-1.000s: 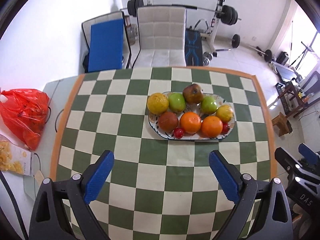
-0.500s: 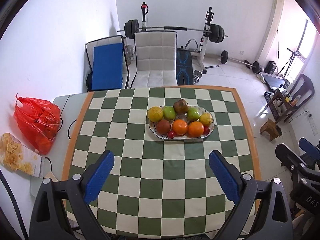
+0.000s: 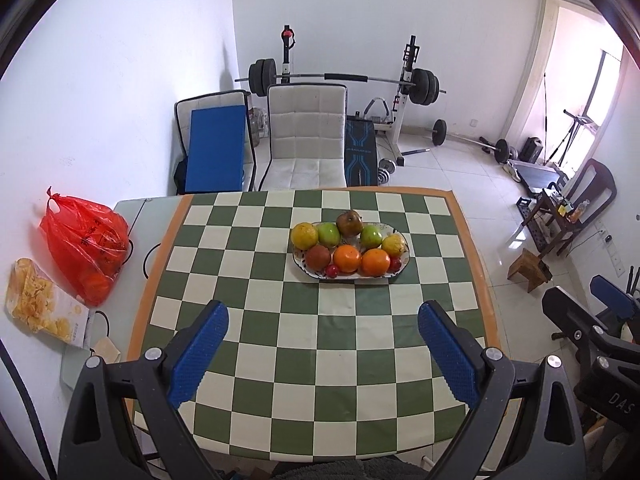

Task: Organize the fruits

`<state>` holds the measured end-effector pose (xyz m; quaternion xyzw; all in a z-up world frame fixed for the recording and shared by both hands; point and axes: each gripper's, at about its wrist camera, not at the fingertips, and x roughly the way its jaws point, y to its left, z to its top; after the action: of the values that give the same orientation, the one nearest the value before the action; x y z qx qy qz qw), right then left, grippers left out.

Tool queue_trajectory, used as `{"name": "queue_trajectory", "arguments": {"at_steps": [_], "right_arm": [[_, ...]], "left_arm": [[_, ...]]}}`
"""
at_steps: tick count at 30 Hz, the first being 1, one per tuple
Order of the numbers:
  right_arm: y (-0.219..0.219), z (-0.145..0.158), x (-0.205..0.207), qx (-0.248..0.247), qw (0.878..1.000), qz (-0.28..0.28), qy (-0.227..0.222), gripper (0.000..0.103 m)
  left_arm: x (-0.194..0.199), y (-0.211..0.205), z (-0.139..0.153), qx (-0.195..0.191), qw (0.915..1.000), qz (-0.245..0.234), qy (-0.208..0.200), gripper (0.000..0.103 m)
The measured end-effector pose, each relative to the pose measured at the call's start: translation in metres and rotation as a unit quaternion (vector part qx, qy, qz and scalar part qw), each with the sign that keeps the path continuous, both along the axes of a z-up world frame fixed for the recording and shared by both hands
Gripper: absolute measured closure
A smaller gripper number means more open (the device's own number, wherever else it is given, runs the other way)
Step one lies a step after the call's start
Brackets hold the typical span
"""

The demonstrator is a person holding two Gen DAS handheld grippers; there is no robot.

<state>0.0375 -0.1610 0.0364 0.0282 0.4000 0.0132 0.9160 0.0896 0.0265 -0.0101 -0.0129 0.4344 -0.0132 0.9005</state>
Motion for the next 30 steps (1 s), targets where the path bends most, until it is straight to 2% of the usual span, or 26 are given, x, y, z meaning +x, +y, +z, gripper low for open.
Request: {"name": "queue_trajectory", "arguments": {"at_steps": [9,15,18,25,30], "right_arm": [[-0.004,0.006,-0.007,0.008,1.000,0.000,-0.001,0.003],[-0.005,0.003,0.002,0.005,1.000,-0.003,-0.005,0.002],[-0.004,-0.004,0.016,0.002,1.000,-0.006,-0.008,0.002],[-0.004,-0.026,0.057,-0.011,1.000,-0.012,-0.004,0.002],[-0.006,-0.047,0.087,-0.019,1.000,-0.016,0.005,0.002]], "left_arm": [[-0.010,-0.001,0.008,0.002,0.9999,0.002,-0.013,0.006],[0.002,-0.001,0.009,0.008,0.9998,0.012,-0.016,0.006],[0.014,-0.001,0.005,0.016,0.9996,0.014,-0.019,0.001],[0.045,-0.003,-0.012,0.029,0.9992,0.021,-0.018,0.000],[0.069,-0.005,-0.034,0.037,0.9991,0.022,0.003,0.000]]}}
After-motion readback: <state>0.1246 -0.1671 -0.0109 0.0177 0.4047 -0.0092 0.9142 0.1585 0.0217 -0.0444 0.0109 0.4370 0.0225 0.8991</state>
